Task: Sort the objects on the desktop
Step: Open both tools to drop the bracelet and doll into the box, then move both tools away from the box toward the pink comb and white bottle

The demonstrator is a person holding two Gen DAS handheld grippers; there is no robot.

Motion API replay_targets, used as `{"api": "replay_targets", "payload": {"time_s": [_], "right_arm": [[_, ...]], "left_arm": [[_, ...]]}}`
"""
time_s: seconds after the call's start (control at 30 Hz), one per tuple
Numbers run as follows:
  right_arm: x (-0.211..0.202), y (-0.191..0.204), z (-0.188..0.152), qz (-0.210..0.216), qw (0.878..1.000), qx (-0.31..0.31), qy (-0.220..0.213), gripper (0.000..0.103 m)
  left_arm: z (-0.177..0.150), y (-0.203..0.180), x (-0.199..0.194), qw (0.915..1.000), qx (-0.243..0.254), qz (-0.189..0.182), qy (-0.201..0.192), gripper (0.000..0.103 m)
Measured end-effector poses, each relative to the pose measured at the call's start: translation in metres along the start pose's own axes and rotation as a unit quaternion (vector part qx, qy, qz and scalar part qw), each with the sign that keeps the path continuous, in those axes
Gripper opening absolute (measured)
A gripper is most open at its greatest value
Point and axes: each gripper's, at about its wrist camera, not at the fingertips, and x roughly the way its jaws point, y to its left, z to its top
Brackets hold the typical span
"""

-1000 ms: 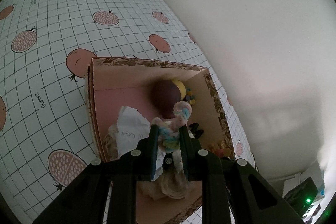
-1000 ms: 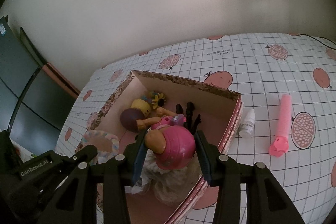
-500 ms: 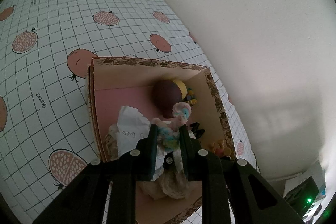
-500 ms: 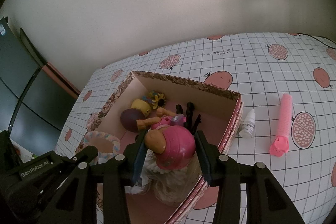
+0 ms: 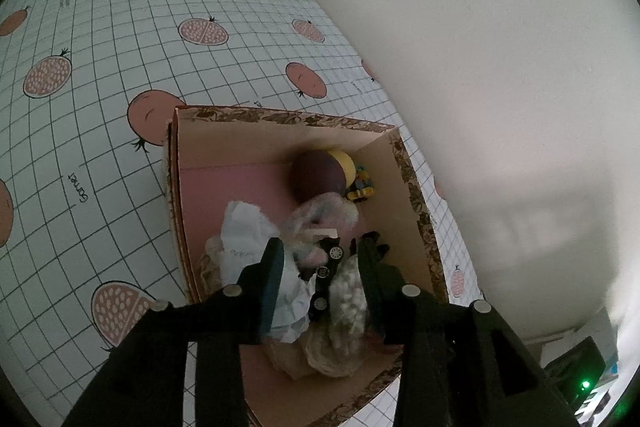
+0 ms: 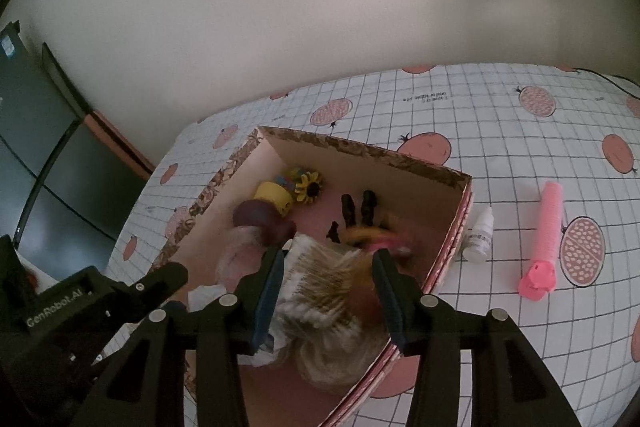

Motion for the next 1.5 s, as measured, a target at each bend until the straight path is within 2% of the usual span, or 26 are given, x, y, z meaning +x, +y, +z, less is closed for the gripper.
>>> {"api": "replay_targets", "payload": {"time_s": [0.37, 0.47, 0.53, 0.83, 0.87, 0.9, 0.93, 1.0, 1.03, 1.13, 1.2, 1.23, 1.27, 1.5], "right_arm": [[-0.006, 0.002, 0.002, -0.004, 1.0, -0.002, -0.008, 0.05], [-0.011, 0.002, 0.003, -0.002, 1.0, -0.003, -0.014, 0.05], [-0.013, 0.002, 0.005, -0.002, 1.0, -0.001, -0.015, 0.051], [-0.028, -0.007, 0.011, 0.015, 0.999, 0.014, -0.035, 0.072], [-0.029, -0.008, 0.011, 0.017, 0.999, 0.015, -0.036, 0.076], [-0.031, -0.009, 0.012, 0.018, 0.999, 0.016, -0.038, 0.078], [-0.032, -0.01, 0.013, 0.017, 0.999, 0.016, -0.04, 0.081], [-0.036, -0.013, 0.014, 0.018, 0.999, 0.019, -0.045, 0.086], [-0.037, -0.015, 0.015, 0.02, 0.998, 0.021, -0.047, 0.09], [-0.042, -0.021, 0.017, 0.014, 0.998, 0.028, -0.055, 0.103], [-0.044, -0.025, 0.019, 0.013, 0.998, 0.031, -0.057, 0.103], [-0.045, -0.027, 0.02, 0.013, 0.998, 0.033, -0.057, 0.103], [-0.047, -0.03, 0.021, 0.013, 0.998, 0.037, -0.057, 0.103], [-0.053, -0.046, 0.023, 0.012, 0.997, 0.056, -0.056, 0.103]], "left_arm": [[0.001, -0.001, 0.0, 1.0, 0.002, 0.003, 0.006, 0.04], [0.0, -0.004, 0.0, 1.0, 0.005, 0.005, 0.006, 0.048], [0.0, -0.007, -0.001, 1.0, 0.007, 0.006, 0.004, 0.049], [-0.003, -0.016, -0.008, 0.9996, 0.017, 0.021, -0.01, 0.051], [-0.004, -0.018, -0.009, 0.9994, 0.02, 0.023, -0.012, 0.053], [-0.004, -0.02, -0.009, 0.9993, 0.023, 0.026, -0.015, 0.061], [-0.005, -0.021, -0.01, 0.9991, 0.024, 0.028, -0.019, 0.065], [-0.006, -0.023, -0.012, 0.9988, 0.026, 0.034, -0.025, 0.068], [-0.006, -0.024, -0.013, 0.9985, 0.027, 0.037, -0.029, 0.073], [-0.008, -0.028, -0.015, 0.9978, 0.03, 0.044, -0.04, 0.075], [-0.009, -0.03, -0.017, 0.9971, 0.033, 0.05, -0.047, 0.079], [-0.01, -0.032, -0.018, 0.9967, 0.033, 0.053, -0.051, 0.085], [-0.011, -0.033, -0.019, 0.9964, 0.034, 0.054, -0.056, 0.087], [-0.016, -0.041, -0.026, 0.9944, 0.036, 0.063, -0.076, 0.088]]}}
